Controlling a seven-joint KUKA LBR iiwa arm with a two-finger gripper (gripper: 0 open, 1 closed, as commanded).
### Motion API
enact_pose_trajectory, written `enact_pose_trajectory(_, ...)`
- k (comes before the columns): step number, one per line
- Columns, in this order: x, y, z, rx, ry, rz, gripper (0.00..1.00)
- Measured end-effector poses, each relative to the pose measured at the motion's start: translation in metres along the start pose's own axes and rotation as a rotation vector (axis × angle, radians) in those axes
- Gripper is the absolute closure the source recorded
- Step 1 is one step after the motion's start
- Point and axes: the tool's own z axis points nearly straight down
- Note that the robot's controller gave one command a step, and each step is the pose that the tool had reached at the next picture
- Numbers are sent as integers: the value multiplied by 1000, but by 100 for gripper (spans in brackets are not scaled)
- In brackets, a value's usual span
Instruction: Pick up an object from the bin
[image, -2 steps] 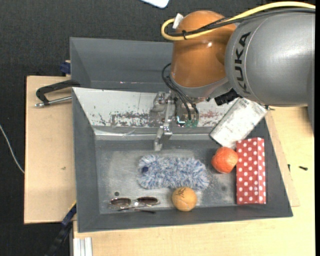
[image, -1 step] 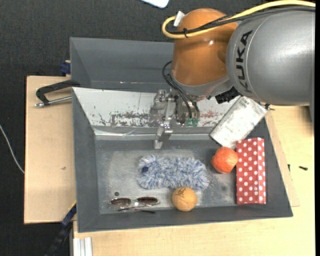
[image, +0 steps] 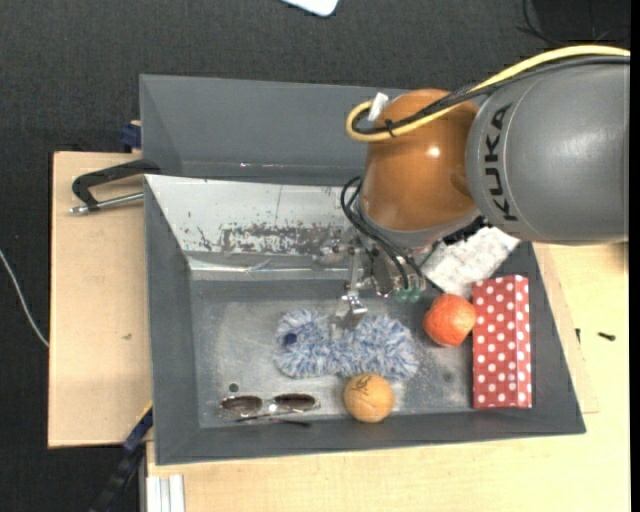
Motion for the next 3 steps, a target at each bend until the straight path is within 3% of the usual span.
enact_pose_trajectory(1,73,-17,64,-1,11,-3,0)
enact_pose_trajectory(2,27,-36,100,-1,-1,-66,100)
enact_pose_trajectory(3,27,-36,100,-1,-1,-66,100)
